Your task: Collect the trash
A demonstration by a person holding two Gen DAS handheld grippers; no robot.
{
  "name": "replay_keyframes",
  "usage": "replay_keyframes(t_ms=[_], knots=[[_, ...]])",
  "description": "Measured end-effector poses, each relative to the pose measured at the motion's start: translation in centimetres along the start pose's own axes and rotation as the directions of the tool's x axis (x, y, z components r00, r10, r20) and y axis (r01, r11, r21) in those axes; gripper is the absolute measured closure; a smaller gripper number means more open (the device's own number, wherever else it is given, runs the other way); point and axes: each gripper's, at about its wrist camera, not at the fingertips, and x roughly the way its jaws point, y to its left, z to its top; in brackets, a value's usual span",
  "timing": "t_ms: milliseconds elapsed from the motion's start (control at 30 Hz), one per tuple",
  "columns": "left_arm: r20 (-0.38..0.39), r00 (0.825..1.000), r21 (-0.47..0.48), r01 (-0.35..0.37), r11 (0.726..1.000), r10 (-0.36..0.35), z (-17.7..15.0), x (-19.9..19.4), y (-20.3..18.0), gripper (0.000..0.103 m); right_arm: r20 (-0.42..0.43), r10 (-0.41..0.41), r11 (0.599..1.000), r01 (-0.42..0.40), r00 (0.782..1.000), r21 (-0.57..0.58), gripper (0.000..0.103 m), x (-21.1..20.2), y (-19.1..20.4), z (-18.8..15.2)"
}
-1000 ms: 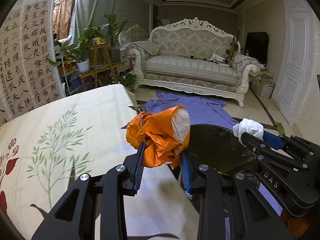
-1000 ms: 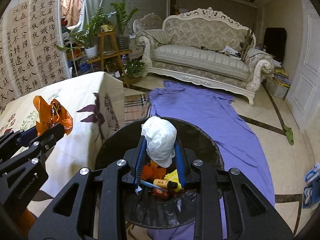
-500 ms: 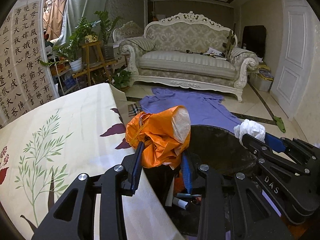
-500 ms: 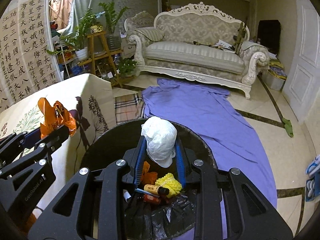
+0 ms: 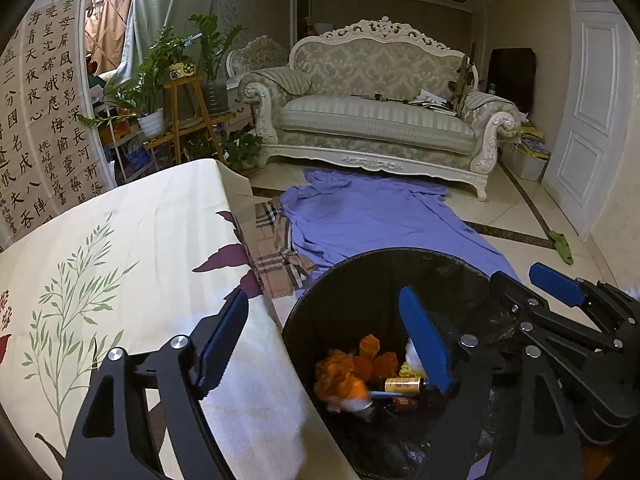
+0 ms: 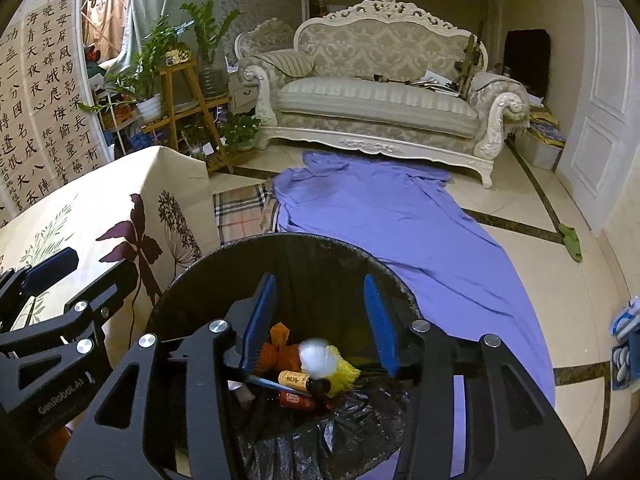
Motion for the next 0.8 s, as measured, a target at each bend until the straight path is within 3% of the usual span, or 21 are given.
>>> replay_keyframes(t_ms=[333,500,800], knots=[[0.010,1.000,-0.004,-0.025,1.000,0.025,0.5,-0.3,0.2,0.019,0.020,-0.039,0.999,0.038,0.999,0.021,0.038,-1.2,-0.9,0.3],[0.020,0.999,-0.014,-0.040,0.999,0.041,0.6,-1.2,0.8,0.018,0.037,-0.051,0.998,0.049,0.998,0.048,0.019,-2.3,-1.4,0.4],[0.035,0.999,-0.037,-0.026,0.999,0.027,0.4,-3.6,1.5,0.018,0.103,-0.105,0.994,0.100,0.989,0.050,0.008,-5.9,-1.1,-0.3]])
